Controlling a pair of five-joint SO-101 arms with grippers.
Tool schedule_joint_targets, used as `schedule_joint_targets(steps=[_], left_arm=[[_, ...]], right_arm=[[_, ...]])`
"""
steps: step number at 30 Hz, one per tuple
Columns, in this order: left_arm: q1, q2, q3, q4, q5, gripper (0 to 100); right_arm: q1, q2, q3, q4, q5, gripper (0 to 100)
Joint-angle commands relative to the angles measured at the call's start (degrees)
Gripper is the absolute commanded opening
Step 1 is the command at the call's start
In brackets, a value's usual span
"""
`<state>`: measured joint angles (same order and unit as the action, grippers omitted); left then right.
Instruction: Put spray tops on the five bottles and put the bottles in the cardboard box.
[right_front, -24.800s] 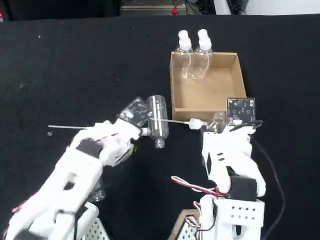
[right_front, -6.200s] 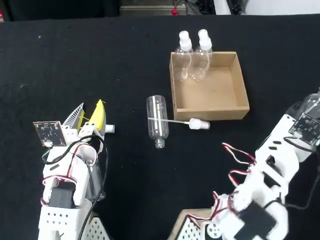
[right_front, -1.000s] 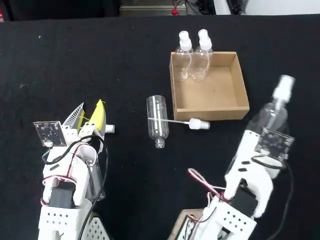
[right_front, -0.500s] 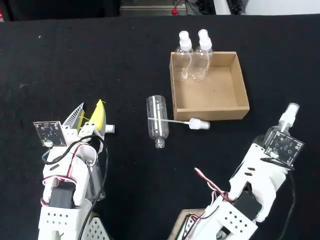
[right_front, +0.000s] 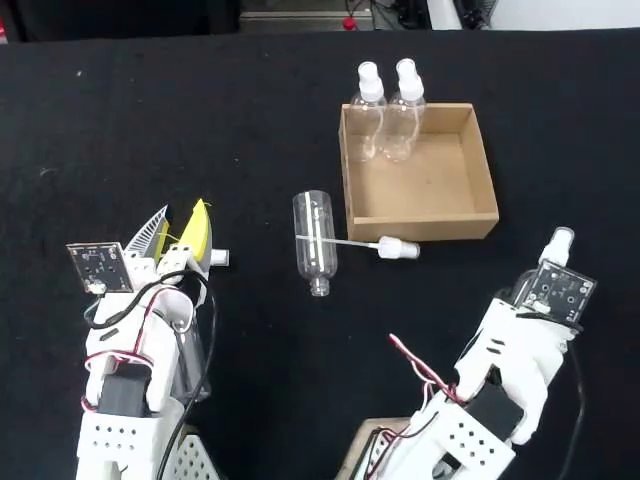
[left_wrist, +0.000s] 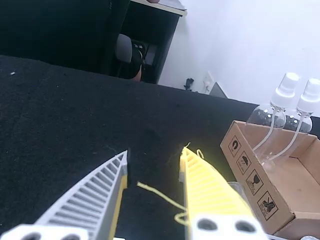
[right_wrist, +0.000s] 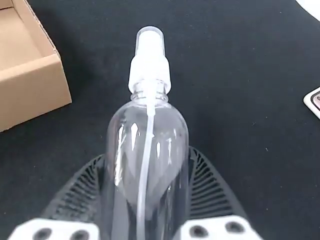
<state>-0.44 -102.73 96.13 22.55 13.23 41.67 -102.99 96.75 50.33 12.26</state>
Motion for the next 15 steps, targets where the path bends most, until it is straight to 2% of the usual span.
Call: schedule_joint_targets(steps=[1,15], left_arm=[[-0.04,-0.26,1.27,0.0,-0.35,17],[-0.04,-0.26,1.27,0.0,-0.35,17]], right_arm=[[0.97,-4.62,-0.22,0.18,0.18,1.2],[1.05,14.2,-0.48,-12.75,0.35,1.1]])
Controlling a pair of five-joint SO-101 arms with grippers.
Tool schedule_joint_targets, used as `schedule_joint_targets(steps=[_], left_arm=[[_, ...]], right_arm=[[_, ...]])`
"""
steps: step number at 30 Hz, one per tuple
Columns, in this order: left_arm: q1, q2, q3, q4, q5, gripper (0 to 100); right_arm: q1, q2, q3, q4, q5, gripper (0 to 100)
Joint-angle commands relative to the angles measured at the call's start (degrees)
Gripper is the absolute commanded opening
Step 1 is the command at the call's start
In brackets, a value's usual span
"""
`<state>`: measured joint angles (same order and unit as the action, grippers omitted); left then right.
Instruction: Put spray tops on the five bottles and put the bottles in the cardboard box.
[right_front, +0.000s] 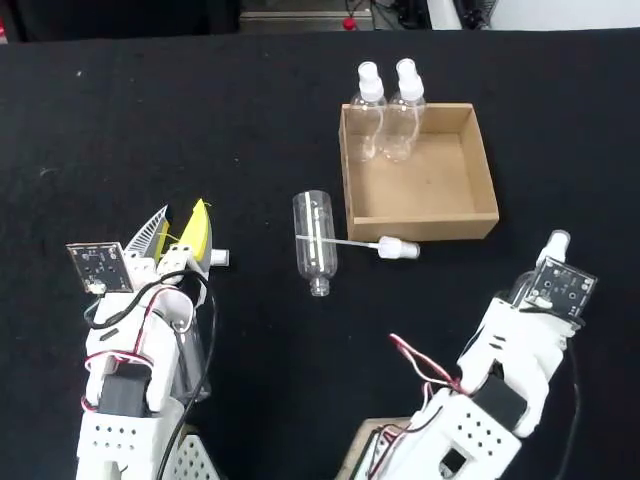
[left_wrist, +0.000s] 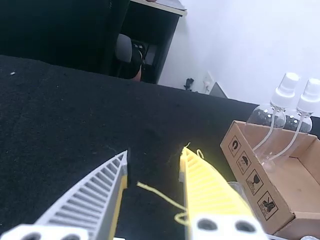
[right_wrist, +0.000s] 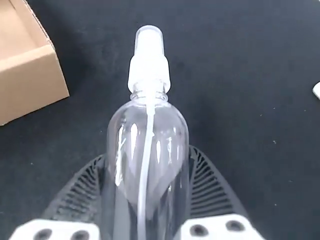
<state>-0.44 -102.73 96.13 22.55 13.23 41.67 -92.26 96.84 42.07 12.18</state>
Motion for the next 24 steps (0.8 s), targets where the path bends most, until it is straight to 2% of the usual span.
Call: schedule_joint_targets(steps=[1,11,19,24], left_arm=[[-0.04,-0.26,1.27,0.0,-0.35,17],[-0.04,-0.26,1.27,0.0,-0.35,17],[-0.04,-0.26,1.27,0.0,-0.35,17],[-0.04,-0.26,1.27,0.0,-0.35,17]], right_arm=[[1.05,4.53,-0.48,-5.71,0.44,1.1],[1.05,16.13,-0.92,-12.57,0.18,1.1],[0.97,21.93,-4.18,-12.84,0.62,1.1],[0.97,30.73,-8.31,-13.1,0.62,1.1]])
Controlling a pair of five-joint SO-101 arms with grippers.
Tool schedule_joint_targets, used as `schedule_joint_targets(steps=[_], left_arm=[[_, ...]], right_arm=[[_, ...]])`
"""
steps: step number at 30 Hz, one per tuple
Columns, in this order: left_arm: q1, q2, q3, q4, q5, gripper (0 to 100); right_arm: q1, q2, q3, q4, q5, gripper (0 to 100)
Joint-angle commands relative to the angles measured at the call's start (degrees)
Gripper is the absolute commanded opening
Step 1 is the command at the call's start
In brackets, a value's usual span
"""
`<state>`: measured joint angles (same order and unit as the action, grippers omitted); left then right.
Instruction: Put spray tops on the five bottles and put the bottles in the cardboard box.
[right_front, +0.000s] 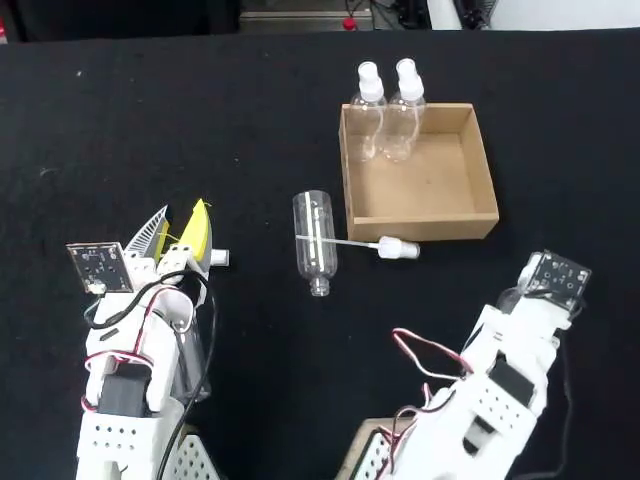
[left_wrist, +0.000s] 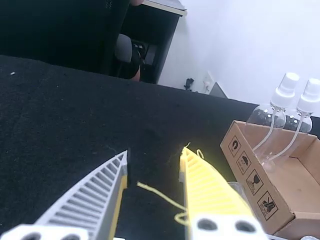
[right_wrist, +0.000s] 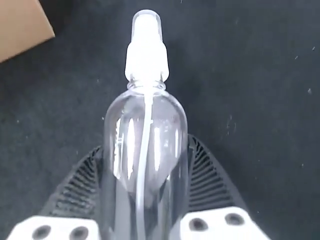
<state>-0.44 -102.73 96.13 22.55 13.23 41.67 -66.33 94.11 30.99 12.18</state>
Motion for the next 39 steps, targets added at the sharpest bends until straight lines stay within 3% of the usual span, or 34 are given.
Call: schedule_joint_targets(steps=[1,8,15,17,22,30,36,39], left_arm=[[-0.04,-0.26,1.27,0.09,-0.35,17],[-0.04,-0.26,1.27,0.0,-0.35,17],[-0.04,-0.26,1.27,0.0,-0.35,17],[-0.04,-0.26,1.27,0.0,-0.35,17],[-0.04,-0.26,1.27,0.0,-0.35,17],[-0.04,-0.26,1.27,0.0,-0.35,17],[-0.04,-0.26,1.27,0.0,-0.35,17],[-0.04,-0.26,1.27,0.0,-0.35,17]], right_arm=[[0.97,7.25,-6.81,-2.11,0.62,1.1],[2.2,22.99,-14.11,-4.22,0.35,1.1],[1.93,29.05,-19.03,-1.14,0.7,1.6],[1.93,29.85,-20.0,0.88,0.7,2.6],[1.93,30.99,-21.93,6.24,0.7,17.8],[1.85,30.64,-23.78,10.46,0.7,17.3],[1.85,30.99,-33.54,21.36,0.7,17.5],[1.76,31.08,-36.97,26.2,0.7,23.7]])
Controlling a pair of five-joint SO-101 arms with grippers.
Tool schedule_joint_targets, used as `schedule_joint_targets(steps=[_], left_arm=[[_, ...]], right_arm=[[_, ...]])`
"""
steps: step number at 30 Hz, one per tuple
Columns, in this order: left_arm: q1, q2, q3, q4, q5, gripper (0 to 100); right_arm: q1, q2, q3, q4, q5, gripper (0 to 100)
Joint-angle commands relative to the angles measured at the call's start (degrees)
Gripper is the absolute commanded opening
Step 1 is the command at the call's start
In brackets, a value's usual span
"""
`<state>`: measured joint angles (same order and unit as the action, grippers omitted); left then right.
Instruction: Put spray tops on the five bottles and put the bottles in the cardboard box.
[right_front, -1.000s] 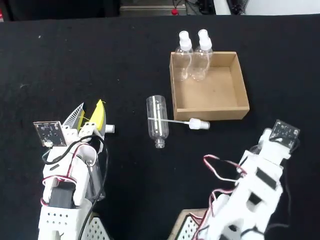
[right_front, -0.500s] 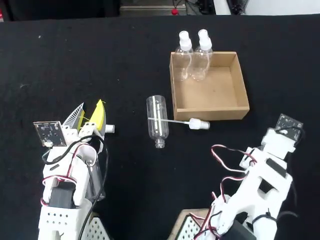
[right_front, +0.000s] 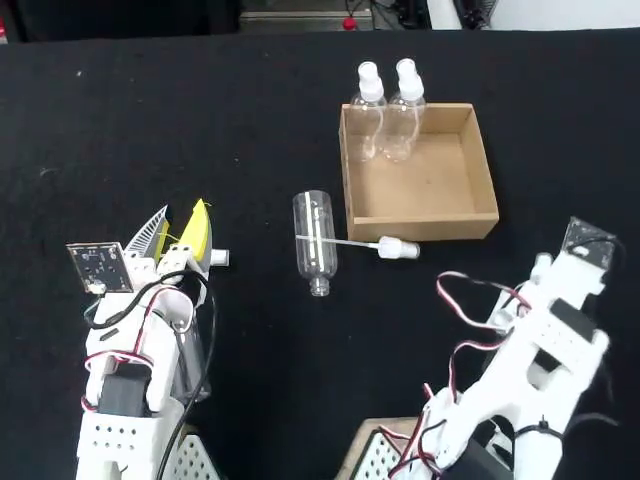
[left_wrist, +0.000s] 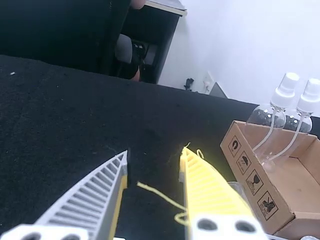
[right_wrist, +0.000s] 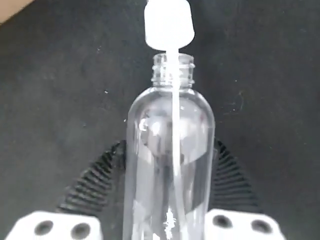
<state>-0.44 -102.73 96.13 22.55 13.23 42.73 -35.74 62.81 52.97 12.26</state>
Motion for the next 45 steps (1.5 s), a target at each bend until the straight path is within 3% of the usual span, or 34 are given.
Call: schedule_joint_targets(steps=[1,4,8,17,24,30,33,40,45], left_arm=[[-0.04,-0.26,1.27,0.0,-0.35,17],[-0.04,-0.26,1.27,0.0,-0.35,17],[-0.04,-0.26,1.27,0.0,-0.35,17],[-0.04,-0.26,1.27,0.0,-0.35,17],[-0.13,-0.26,1.27,0.0,-0.35,17],[-0.13,-0.26,1.27,0.0,-0.35,17],[-0.13,-0.26,1.27,0.0,-0.35,17],[-0.13,-0.26,1.27,0.0,-0.35,17],[-0.13,-0.26,1.27,0.0,-0.35,17]], right_arm=[[0.53,0.48,-6.02,5.45,0.62,27.1],[-1.85,0.48,-5.05,6.86,1.93,33.1],[-3.52,0.48,-3.82,6.77,2.9,33.2],[0.0,0.48,-16.04,9.93,3.25,33.1],[0.09,8.04,-23.34,13.71,5.01,18.5],[1.67,26.15,-30.11,14.59,7.12,29.8],[2.99,32.66,-34.15,16.88,7.21,29.9],[4.13,31.78,-34.24,23.3,7.47,30.0],[3.69,27.12,-26.95,18.99,6.51,30.0]])
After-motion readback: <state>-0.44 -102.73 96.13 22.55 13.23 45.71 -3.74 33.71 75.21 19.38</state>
